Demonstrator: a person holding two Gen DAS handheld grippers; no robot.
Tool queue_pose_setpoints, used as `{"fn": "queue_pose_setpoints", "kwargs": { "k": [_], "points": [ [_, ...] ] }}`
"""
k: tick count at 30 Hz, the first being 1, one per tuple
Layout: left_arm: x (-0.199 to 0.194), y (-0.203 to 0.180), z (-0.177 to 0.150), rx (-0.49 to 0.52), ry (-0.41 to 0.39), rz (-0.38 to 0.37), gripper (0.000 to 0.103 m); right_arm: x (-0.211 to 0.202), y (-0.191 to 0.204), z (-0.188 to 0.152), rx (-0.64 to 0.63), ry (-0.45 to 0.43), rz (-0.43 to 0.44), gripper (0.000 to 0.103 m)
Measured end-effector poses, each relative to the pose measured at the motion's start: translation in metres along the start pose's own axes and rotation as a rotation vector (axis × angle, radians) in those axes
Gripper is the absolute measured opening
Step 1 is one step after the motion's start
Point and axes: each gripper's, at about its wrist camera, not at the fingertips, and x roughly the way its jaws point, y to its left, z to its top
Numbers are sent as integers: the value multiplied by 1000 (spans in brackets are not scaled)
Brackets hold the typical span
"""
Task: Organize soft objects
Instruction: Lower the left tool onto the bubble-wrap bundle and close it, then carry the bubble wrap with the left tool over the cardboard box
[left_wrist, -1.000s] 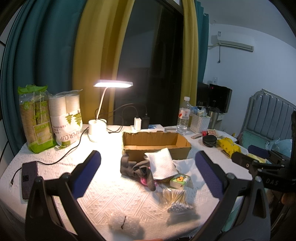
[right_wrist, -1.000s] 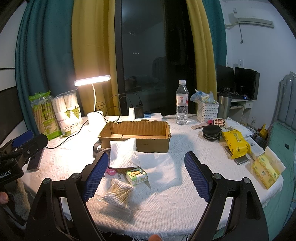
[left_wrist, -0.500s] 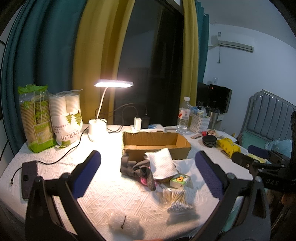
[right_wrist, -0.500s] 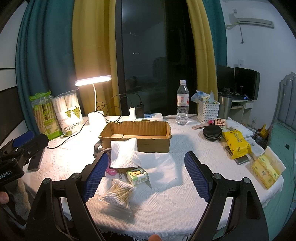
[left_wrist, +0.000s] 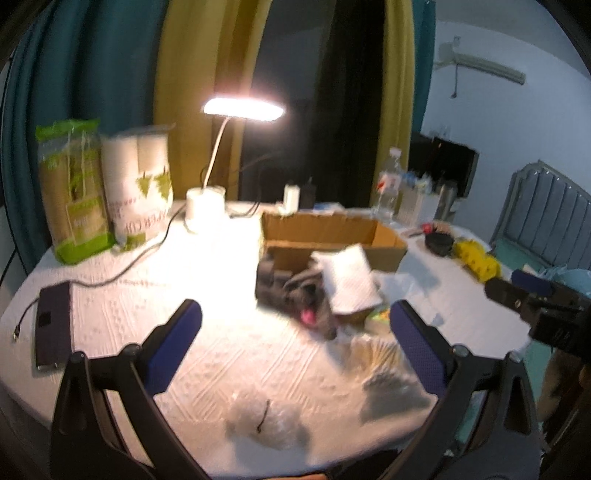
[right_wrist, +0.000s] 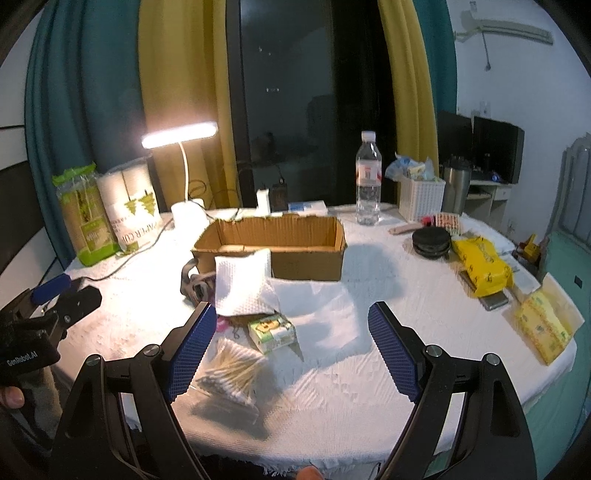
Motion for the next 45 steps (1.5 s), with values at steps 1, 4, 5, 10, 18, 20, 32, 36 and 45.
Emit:
{"fn": "queue_pose_setpoints", "kwargs": {
  "k": [1,4,5,10,18,20,32,36,45],
  "points": [
    [5,3,-4,-4,16,5,102,5,0,-2,1,12,-1,87],
    [19,11,-16,-10,65,22,102,18,-2,-9,4,48,-6,87],
    [24,13,-19,-12,85,27,102,23,-3,-12,6,60,-8,87],
    [44,22,-37,-1,174,53,102,42,-9,-20,18,105,-15,87],
    [69,30,-65,24,319,61,102,66,-16,-29,29,156,-21,87],
    [74,28,-71,38,345,53,102,70,-18,-30,32,168,-21,87],
    [94,15,-69,97,411,31,59,105,-37,-29,53,206,-18,87],
    [99,14,-63,90,417,23,56,123,-45,-23,59,218,-11,87],
    [110,5,-33,78,372,28,56,158,-61,-4,70,231,25,87]
  ]
}}
